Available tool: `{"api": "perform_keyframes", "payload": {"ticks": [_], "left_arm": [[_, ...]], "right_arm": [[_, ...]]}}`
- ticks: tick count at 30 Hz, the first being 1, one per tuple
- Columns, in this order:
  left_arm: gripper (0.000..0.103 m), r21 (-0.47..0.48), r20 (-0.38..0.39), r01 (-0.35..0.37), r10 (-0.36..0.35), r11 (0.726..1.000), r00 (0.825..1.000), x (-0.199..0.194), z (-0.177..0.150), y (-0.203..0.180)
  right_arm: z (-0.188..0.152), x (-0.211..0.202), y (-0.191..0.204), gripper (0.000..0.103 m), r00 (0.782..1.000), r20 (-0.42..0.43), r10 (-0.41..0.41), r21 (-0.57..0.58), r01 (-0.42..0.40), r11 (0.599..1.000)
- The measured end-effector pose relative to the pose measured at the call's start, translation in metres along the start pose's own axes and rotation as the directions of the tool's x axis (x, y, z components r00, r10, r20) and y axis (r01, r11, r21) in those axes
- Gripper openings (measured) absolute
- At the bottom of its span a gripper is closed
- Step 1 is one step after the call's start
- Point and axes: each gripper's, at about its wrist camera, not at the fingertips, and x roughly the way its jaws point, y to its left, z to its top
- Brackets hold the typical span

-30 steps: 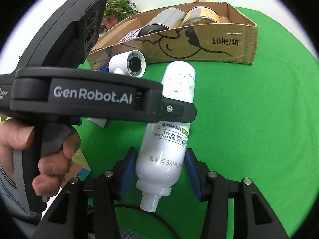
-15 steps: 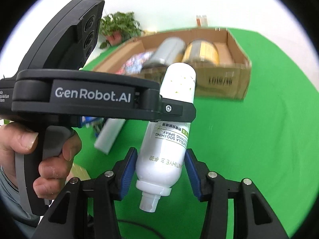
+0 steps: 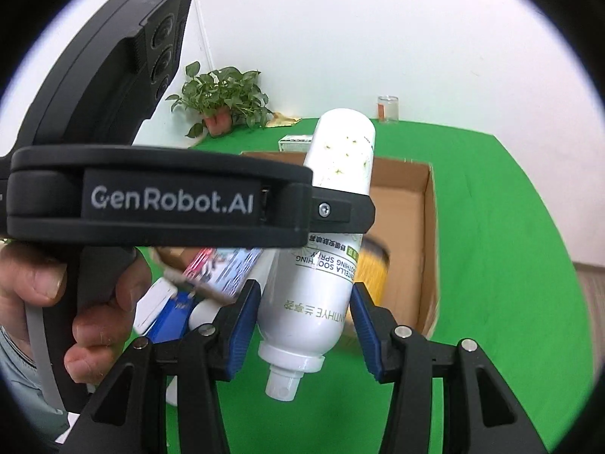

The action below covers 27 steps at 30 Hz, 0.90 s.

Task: Organize rigid objects
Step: 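Lift the spray bottle with both grippers and stand it beside the jar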

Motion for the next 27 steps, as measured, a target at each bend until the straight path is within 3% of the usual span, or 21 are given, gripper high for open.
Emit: {"api": "perform_keyframes", "payload": {"ticks": [3, 7, 17, 24, 27], "left_arm": [[0.046, -0.026, -0.016, 0.002, -0.003, 1.000, 1.000, 0.019, 0.035, 0.003], [0.046, -0.084, -0.071, 0.011, -0.017, 0.996, 0.997, 0.064, 0.058, 0.017], [0.045, -0.108, -0.234, -0.034, 0.008, 0.994, 0.972, 0.164, 0.059, 0.048], [0.046, -0.051, -0.284, -0.039, 0.023, 0.998, 0.958, 0.185, 0.062, 0.039], [0.046, -0.058, -0.275, -0.055, 0.037, 0.997, 0.961, 0.184, 0.067, 0.037]], "right_arm": [[0.022, 0.010, -0.017, 0.048, 0.999, -0.037, 0.007, -0.005, -0.008, 1.000], [0.032, 0.033, -0.038, 0.048, 0.997, -0.080, 0.005, 0.000, -0.005, 1.000], [-0.007, 0.088, -0.078, 0.048, 0.982, -0.186, 0.025, 0.076, -0.011, 0.997], [-0.002, 0.100, -0.079, 0.047, 0.973, -0.225, -0.040, 0.075, 0.059, 0.995], [-0.003, 0.100, -0.078, 0.044, 0.968, -0.236, -0.083, 0.068, 0.102, 0.992]]}}
